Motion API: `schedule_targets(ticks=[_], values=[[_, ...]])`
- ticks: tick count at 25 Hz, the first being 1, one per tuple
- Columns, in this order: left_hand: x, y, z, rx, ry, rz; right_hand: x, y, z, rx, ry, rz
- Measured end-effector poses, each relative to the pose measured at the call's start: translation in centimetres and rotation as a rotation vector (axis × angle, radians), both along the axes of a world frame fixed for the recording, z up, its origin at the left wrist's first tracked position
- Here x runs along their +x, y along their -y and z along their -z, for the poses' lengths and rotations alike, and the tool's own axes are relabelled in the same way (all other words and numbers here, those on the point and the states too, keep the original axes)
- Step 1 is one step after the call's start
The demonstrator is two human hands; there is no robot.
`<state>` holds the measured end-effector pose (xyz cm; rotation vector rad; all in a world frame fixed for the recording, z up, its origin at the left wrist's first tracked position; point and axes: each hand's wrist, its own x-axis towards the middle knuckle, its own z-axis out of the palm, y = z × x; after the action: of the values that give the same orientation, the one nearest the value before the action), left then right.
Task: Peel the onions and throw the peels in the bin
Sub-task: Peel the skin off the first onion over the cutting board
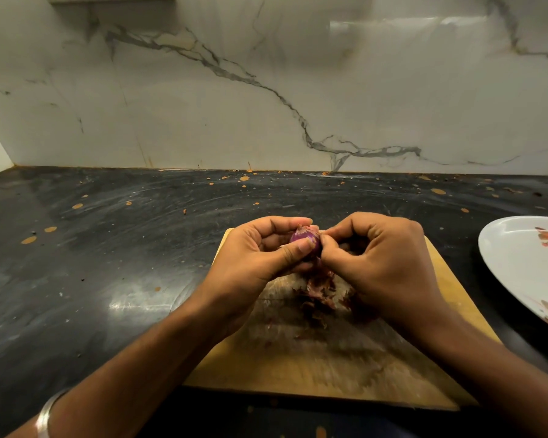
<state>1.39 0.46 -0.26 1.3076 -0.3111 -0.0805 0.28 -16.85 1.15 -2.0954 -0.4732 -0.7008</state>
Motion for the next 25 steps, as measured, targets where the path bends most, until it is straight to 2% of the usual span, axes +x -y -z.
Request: schedule_targets(ticks=[2,4,10,15,22,25], values=[[-0.1,0.1,0.0,0.018,0.005,0.004,-0.1,0.0,0.2,-0.073,0.067,0.044],[-0.1,0.1,-0.2,0.024,0.004,0.016,-0.2,-0.3,0.3,-0.058,0.073,0.061],[0.1,0.0,-0.5,-0.063,-0.059,0.107,0.8,0.3,0.1,0.318,-0.203,0.012],[0.2,-0.1,-0.6,-0.086,-0.056,0.118,0.6,0.1,0.1,0.312,-0.179,-0.057],[0.9,-0.8,-0.8,-0.165,-0.11,0.099,1.1,1.0,0.1,0.402,-0.175,0.003],[1.0,-0.9,-0.8,-0.178,-0.126,0.114,1.2,1.1,0.3,0.361,-0.189,0.026]])
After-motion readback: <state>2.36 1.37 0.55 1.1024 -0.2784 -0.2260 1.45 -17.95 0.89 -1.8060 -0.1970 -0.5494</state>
